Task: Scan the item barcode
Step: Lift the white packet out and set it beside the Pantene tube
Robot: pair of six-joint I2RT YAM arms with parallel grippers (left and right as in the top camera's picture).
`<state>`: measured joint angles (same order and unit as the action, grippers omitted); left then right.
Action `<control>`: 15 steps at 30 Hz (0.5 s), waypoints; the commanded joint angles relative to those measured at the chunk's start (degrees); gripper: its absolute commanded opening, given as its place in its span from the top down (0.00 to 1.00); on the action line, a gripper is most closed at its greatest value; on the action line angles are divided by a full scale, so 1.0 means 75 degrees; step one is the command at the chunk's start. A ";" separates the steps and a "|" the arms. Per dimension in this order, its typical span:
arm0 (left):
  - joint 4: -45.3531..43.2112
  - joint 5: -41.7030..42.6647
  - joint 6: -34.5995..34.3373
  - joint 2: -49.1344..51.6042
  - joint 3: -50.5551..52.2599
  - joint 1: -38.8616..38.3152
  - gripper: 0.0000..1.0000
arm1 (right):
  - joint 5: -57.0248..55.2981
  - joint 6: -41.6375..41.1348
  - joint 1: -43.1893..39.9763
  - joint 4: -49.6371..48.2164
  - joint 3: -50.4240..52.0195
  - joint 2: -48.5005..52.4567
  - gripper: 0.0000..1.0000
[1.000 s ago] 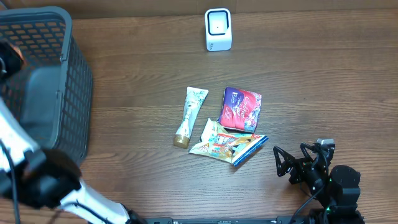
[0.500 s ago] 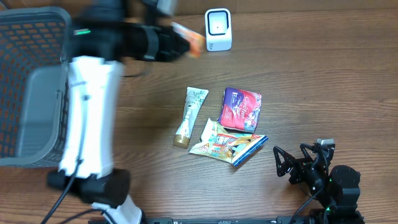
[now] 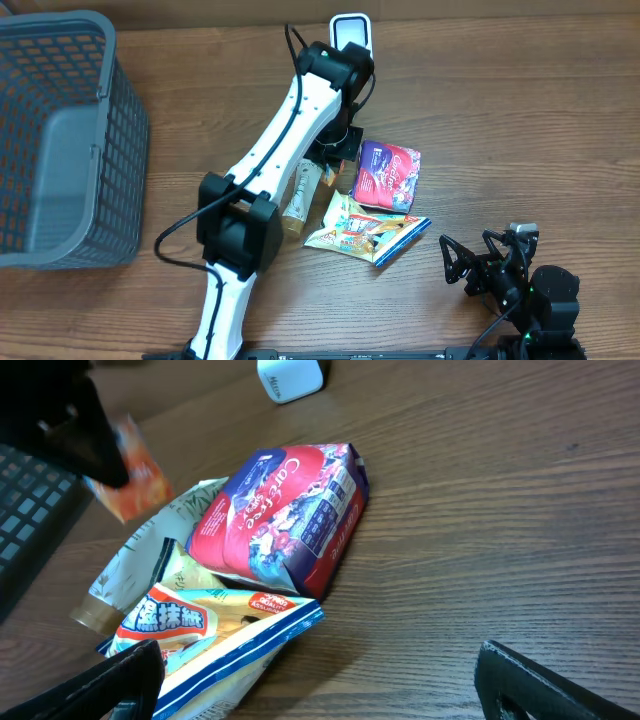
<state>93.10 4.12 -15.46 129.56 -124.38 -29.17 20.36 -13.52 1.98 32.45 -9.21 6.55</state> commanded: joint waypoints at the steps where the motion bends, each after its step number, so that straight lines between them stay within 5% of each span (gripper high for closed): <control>1: 0.0221 0.0484 -0.0090 0.0414 -0.0055 -0.0023 0.71 | -0.0055 0.0003 0.0029 0.0117 0.0026 -0.0041 0.00; 4: 0.0423 0.0863 0.0391 0.0431 -0.0067 -0.0020 0.19 | -0.0052 0.0003 0.0029 0.0117 0.0026 -0.0041 0.00; 5: 0.0501 0.0895 0.0440 0.0393 -0.0111 -0.0020 0.14 | -0.0052 0.0003 0.0029 0.0117 0.0026 -0.0041 0.00; 13: 0.0498 0.1609 0.0475 -0.1300 -0.1125 0.0446 0.09 | -0.0052 0.0003 0.0029 0.0117 0.0026 -0.0041 0.00; 15: 0.0495 0.1597 0.0399 -0.2229 -0.1355 0.0790 0.02 | -0.0052 0.0003 0.0029 0.0117 0.0026 -0.0041 0.00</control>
<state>96.60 14.28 -13.10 125.62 -129.78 -26.94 20.34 -13.50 1.96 32.42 -9.21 6.55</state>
